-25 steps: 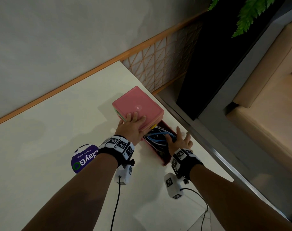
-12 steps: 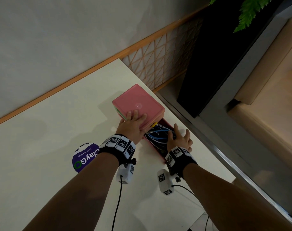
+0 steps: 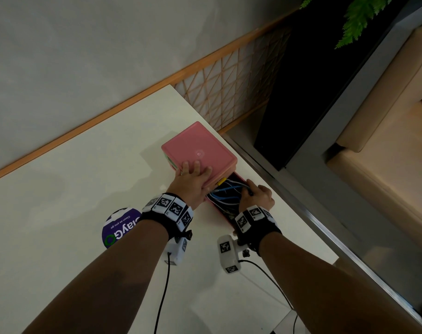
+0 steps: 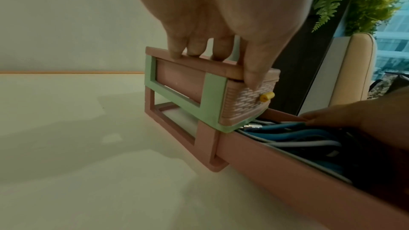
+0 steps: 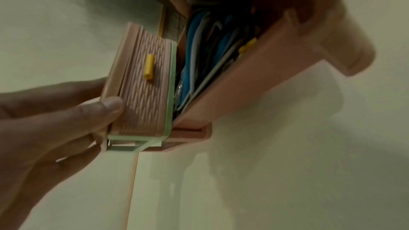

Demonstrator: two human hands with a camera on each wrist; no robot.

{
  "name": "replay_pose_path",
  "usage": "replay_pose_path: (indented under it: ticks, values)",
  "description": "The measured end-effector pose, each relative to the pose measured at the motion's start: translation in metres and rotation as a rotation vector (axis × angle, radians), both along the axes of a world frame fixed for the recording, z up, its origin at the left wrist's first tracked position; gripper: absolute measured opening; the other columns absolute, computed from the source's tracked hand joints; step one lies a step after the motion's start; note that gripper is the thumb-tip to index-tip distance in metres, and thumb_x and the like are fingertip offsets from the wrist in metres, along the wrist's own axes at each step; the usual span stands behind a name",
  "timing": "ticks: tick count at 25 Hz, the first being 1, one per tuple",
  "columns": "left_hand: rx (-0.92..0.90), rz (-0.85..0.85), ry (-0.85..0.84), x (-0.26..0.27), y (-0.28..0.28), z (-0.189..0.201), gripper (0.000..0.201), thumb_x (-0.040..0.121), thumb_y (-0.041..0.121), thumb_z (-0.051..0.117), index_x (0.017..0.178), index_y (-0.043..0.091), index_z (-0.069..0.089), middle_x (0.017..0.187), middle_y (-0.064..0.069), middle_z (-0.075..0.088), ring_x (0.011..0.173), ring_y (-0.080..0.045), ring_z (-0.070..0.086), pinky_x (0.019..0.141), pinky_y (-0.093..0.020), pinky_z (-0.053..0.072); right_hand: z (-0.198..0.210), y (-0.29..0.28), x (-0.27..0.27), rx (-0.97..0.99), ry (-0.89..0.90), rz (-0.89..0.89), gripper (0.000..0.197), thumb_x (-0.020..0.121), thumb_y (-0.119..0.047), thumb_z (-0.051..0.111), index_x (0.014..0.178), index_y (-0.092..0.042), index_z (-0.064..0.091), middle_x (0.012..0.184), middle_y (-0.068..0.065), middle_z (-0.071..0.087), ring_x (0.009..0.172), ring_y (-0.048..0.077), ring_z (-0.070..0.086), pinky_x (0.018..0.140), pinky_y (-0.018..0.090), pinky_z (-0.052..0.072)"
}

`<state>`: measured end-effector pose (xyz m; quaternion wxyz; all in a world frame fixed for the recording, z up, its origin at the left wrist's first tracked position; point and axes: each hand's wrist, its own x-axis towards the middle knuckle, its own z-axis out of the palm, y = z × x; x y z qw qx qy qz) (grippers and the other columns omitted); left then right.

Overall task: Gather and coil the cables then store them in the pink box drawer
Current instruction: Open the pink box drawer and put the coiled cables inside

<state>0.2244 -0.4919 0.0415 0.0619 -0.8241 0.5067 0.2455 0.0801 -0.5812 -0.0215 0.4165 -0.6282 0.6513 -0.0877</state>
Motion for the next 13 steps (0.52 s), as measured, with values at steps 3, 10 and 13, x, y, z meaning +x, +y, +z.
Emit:
replay_pose_path:
  ticks: [3,10,13]
  values:
    - [-0.001,-0.02,0.014,-0.005,-0.001,0.003,0.057,0.099,0.041,0.034,0.151,0.024,0.017,0.16,-0.015,0.009,0.145,-0.045,0.002,0.119,-0.05,0.005,-0.003,0.003,0.015,0.039,-0.034,-0.022,0.038,0.091,-0.024,0.046,0.127,-0.033,0.052,0.137,0.011,0.043,0.123,0.035,0.038,0.108,0.046,0.032]
    - [-0.013,0.013,0.01,-0.008,0.0,0.002,0.057,0.099,0.041,0.036,0.15,0.026,0.018,0.16,-0.013,0.012,0.146,-0.042,0.006,0.12,-0.049,0.008,0.002,-0.006,0.021,0.066,-0.317,-0.07,0.054,0.094,-0.015,0.039,0.145,-0.018,0.022,0.153,0.014,0.019,0.139,0.031,0.023,0.116,0.044,0.023]
    - [-0.011,0.018,0.015,-0.007,-0.001,0.004,0.058,0.098,0.043,0.036,0.15,0.027,0.018,0.16,-0.011,0.011,0.146,-0.041,0.006,0.119,-0.047,0.009,0.002,-0.004,0.004,0.145,-0.324,-0.169,0.058,0.094,-0.018,0.041,0.146,-0.015,0.017,0.153,0.011,0.02,0.139,0.03,0.026,0.115,0.043,0.026]
